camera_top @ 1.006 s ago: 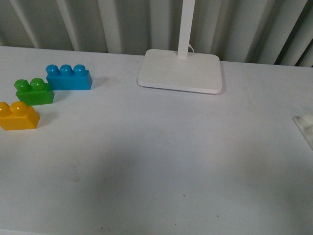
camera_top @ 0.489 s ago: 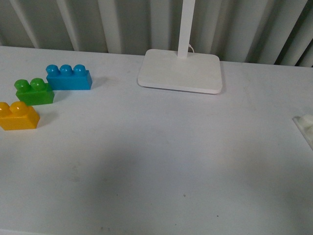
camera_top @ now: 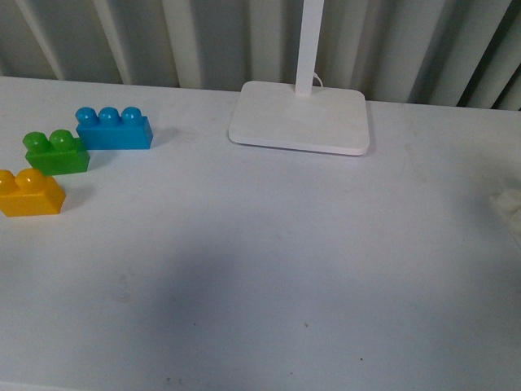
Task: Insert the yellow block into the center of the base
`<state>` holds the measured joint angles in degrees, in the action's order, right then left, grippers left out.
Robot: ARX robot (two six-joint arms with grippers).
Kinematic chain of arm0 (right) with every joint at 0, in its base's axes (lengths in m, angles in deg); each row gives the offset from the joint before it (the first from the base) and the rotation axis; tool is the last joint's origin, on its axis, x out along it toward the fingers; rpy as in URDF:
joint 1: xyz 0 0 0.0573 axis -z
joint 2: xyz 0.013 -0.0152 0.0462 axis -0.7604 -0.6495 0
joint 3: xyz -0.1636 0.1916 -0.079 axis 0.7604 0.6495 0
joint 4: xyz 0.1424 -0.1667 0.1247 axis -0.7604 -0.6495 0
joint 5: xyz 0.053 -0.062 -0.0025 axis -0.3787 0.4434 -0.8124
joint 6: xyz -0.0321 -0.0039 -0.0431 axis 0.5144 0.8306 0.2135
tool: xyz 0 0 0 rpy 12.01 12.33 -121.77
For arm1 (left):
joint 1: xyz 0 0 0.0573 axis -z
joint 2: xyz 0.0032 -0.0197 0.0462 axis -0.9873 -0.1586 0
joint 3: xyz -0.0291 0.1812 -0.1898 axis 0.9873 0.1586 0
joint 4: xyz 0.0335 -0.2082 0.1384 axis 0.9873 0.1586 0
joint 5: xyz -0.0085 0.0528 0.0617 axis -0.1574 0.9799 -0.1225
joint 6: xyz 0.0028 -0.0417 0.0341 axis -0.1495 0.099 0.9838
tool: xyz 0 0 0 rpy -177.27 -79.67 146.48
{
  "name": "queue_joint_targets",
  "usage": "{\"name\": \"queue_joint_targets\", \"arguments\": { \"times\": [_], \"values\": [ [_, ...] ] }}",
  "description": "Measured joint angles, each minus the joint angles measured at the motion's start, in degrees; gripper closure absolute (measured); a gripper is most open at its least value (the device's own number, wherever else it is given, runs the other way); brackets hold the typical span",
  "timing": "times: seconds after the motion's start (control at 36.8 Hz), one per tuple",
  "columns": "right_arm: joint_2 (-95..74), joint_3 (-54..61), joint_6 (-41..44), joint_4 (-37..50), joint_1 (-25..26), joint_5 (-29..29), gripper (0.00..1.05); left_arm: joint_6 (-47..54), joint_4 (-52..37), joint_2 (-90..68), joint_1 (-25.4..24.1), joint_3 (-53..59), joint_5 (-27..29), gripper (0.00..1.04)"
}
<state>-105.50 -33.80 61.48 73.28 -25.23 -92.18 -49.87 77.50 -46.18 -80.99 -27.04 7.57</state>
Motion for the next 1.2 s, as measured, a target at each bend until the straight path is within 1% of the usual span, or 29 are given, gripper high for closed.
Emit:
{"name": "queue_joint_targets", "arguments": {
  "times": [0.03,0.14,0.27,0.41,0.54,0.73,0.87,0.98,1.11,1.2],
  "values": [
    [-5.6,-1.92,0.79,-0.28,0.09,0.31,0.09,0.0,0.0,0.0,0.0,0.0,0.0,0.06],
    [-17.35,-6.34,0.94,-0.63,-0.55,1.77,0.09,0.0,0.0,0.0,0.0,0.0,0.02,0.06],
    [-22.03,-10.03,-0.28,-0.96,-2.08,2.51,0.09,0.0,0.0,0.0,0.0,0.0,0.02,0.06],
    [-25.07,-12.66,-1.16,-1.07,-3.26,4.11,0.09,0.0,0.0,0.0,0.0,0.0,0.02,0.06],
    [-27.12,-13.66,-1.22,-1.14,-3.26,5.44,0.09,-0.02,0.0,0.0,0.0,0.0,0.02,0.06],
    [-28.15,-14.19,-1.6,-2.1,-2.29,5.6,0.09,0.0,0.0,0.0,0.0,0.0,0.02,0.06],
    [-30.05,-14.64,-1.2,-2.51,-2.43,6.75,0.09,0.0,0.0,0.0,0.0,0.0,0.02,0.06],
    [-30.71,-15.08,-1.11,-2.91,-2.8,6.64,0.09,0.0,0.0,0.0,0.0,0.0,0.02,0.06],
    [-30.88,-15.02,-1.57,-2.93,-3.91,7.54,0.09,0.0,0.0,0.0,0.0,0.0,0.02,0.06],
    [-30.49,-14.19,-1.73,-2.58,-5.42,9.53,0.09,0.0,0.0,0.0,0.0,0.0,0.02,0.06]
  ]
}}
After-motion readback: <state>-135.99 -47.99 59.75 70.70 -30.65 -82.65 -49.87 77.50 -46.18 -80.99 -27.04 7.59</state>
